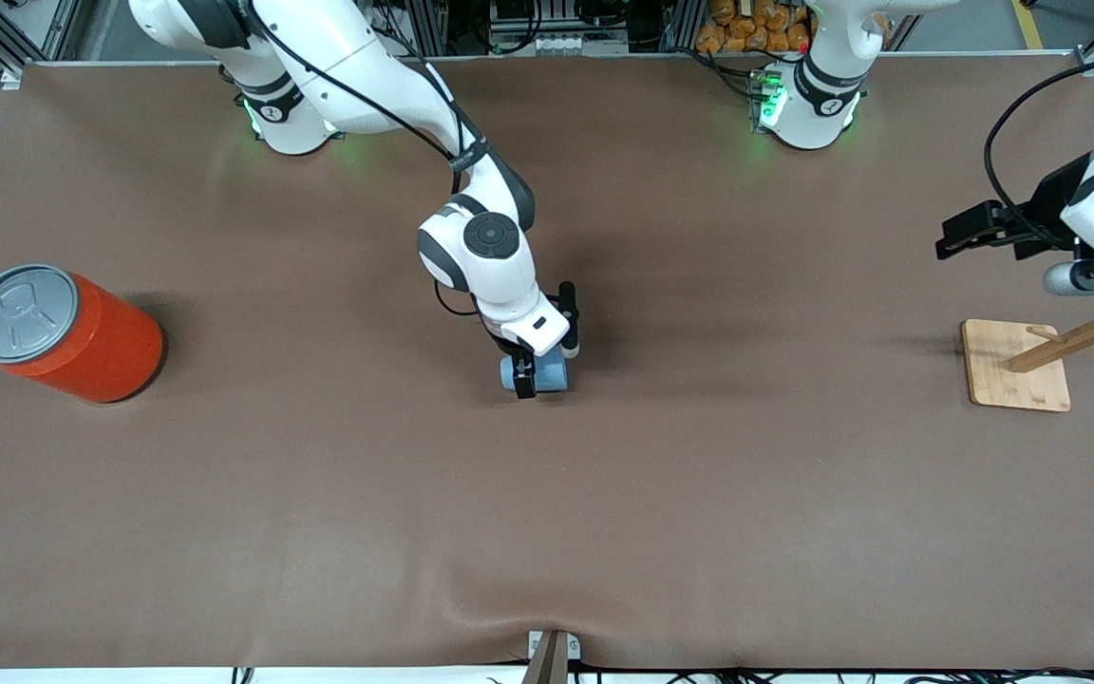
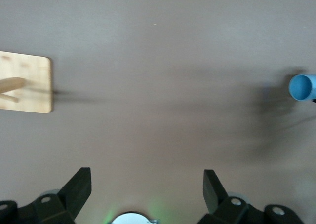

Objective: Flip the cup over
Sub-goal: 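Lower the cup on its side and open the right gripper, then grasp the cup with the left gripper while the right gripper withdraws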

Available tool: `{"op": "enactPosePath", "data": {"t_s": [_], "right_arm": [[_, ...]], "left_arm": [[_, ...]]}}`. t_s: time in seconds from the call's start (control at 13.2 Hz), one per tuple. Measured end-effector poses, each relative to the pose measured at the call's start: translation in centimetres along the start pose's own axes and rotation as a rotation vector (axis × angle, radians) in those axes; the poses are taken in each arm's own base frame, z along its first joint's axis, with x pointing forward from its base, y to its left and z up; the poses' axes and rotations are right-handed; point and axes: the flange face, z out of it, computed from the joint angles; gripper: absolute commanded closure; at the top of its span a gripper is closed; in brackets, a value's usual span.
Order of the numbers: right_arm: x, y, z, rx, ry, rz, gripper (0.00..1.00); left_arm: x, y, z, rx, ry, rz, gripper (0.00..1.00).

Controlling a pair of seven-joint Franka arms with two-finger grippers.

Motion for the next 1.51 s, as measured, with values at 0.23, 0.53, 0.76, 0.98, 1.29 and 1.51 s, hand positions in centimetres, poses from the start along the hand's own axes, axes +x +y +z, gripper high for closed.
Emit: {"op": "enactPosePath", "data": {"t_s": [0.23, 0.53, 0.76, 0.98, 1.29, 1.51], "right_arm": [[0.3, 0.3, -2.8, 0.032, -0.045, 0.113, 0.00], [-0.1, 1.1, -8.0, 0.059, -0.105, 0.285, 0.00], [-1.4, 2.9, -13.0, 0.089, -0.183, 0.354, 0.00], [-3.5, 5.8, -18.2, 0.115, -0.263, 0.454, 0.00], [-9.1, 10.2, -22.8, 0.081, -0.325, 0.625, 0.00], [-15.5, 12.1, -25.4, 0.095, -0.414, 0.779, 0.00]], "left_arm": [[1.5, 1.0, 2.5, -0.102, -0.054, 0.001, 0.00], [4.5, 2.4, 6.9, -0.275, -0.122, -0.019, 0.00], [7.9, 3.6, 12.0, -0.415, -0.145, -0.019, 0.00], [10.1, 7.2, 17.7, -0.515, -0.173, 0.019, 0.00], [11.1, 12.5, 25.0, -0.697, -0.212, 0.013, 0.00], [11.3, 13.8, 30.2, -0.834, -0.184, -0.001, 0.00]]}}
